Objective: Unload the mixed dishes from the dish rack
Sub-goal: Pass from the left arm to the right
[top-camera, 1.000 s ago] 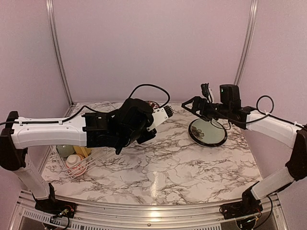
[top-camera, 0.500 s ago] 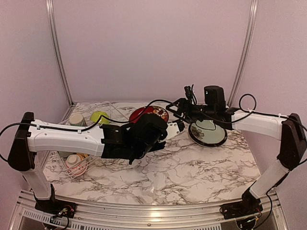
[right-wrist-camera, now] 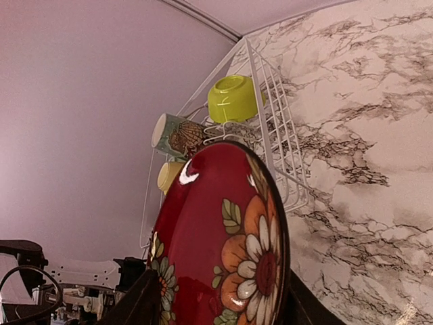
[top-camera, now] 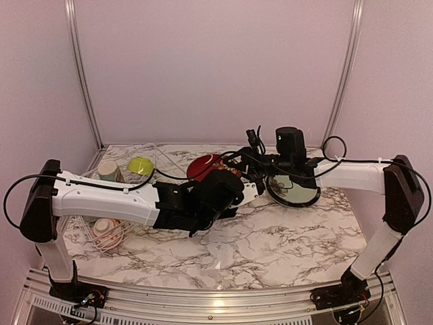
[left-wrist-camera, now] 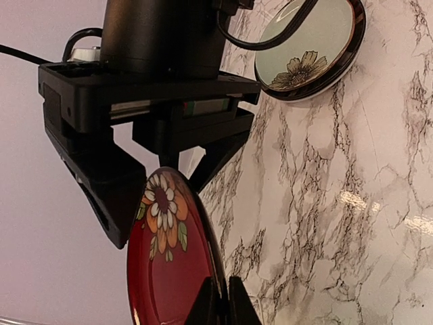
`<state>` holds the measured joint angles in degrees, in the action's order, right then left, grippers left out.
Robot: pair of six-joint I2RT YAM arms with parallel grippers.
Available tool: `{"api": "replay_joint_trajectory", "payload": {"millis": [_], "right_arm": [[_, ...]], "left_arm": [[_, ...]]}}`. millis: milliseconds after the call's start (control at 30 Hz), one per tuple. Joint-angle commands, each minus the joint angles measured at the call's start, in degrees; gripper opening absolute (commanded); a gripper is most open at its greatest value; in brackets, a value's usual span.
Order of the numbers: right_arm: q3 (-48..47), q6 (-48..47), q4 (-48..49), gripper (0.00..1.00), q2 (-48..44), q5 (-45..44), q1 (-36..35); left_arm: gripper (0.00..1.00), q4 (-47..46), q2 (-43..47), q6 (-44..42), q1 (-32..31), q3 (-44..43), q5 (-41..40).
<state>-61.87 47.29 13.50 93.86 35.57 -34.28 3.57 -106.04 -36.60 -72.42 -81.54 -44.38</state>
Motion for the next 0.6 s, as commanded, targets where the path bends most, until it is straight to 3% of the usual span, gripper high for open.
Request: {"api": "replay_joint_trajectory", "payload": {"millis": [0, 467, 567], "right_arm": [[0.34, 2.67, 5.38, 0.49, 0.86, 2.13, -0.37], [2.02, 3.78, 7.44, 0.09, 0.72, 1.26, -0.38], [2.16, 3.43, 7.57, 0.01, 0.30, 0.74, -0.39]], "left_arm": [[0.00, -2.35, -0.23, -1.49, -0.53, -1.86, -2.50], [0.00, -0.60, -0.19, -1.71, -1.12, -0.83, -4.30], [0.14, -0.39, 0.55, -1.10, -1.14, -0.50, -4.13]]}}
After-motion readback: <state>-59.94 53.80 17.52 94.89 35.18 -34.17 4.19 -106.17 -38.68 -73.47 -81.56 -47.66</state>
